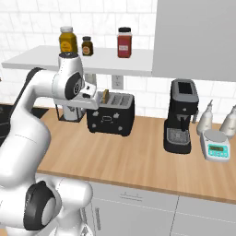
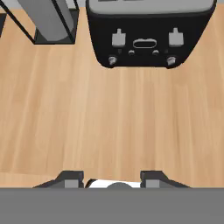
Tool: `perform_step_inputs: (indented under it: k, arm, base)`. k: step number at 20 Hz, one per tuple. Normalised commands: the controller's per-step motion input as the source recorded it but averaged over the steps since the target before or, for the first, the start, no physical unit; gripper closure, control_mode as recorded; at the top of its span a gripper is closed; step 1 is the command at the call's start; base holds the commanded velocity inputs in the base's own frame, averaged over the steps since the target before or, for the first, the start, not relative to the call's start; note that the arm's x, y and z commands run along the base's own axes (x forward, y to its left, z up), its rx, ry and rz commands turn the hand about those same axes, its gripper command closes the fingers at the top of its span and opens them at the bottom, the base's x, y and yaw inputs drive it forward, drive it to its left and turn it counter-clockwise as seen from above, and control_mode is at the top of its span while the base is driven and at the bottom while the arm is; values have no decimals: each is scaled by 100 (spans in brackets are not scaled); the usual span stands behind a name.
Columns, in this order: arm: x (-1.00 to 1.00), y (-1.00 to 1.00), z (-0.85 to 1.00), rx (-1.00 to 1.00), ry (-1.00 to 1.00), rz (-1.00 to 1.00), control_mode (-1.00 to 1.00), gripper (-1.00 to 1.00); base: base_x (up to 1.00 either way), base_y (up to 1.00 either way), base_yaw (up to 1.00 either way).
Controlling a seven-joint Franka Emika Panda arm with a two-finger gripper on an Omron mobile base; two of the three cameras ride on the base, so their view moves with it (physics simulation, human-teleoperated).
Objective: Start the toaster. Once the lever pops up, take the bread to the plate on the dining counter.
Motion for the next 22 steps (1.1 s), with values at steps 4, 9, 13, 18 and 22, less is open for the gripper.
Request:
perform_step_inputs:
  k: [4, 9, 13, 18, 22]
  arm:
    - [-22, 0, 1, 0, -21, 0, -100, -100]
    - [-14, 0, 21, 0, -35, 0, -100, -100]
    - [0, 4, 21, -1, -25, -3, -100, -100]
    - [12, 24, 22, -8, -14, -11, -100, 100]
    - [24, 20, 15, -4, 0, -12, -100, 100]
  base:
    - [0, 0, 0]
    - [0, 0, 0]
    - [0, 0, 0]
    - [0, 0, 0]
    - [0, 0, 0]
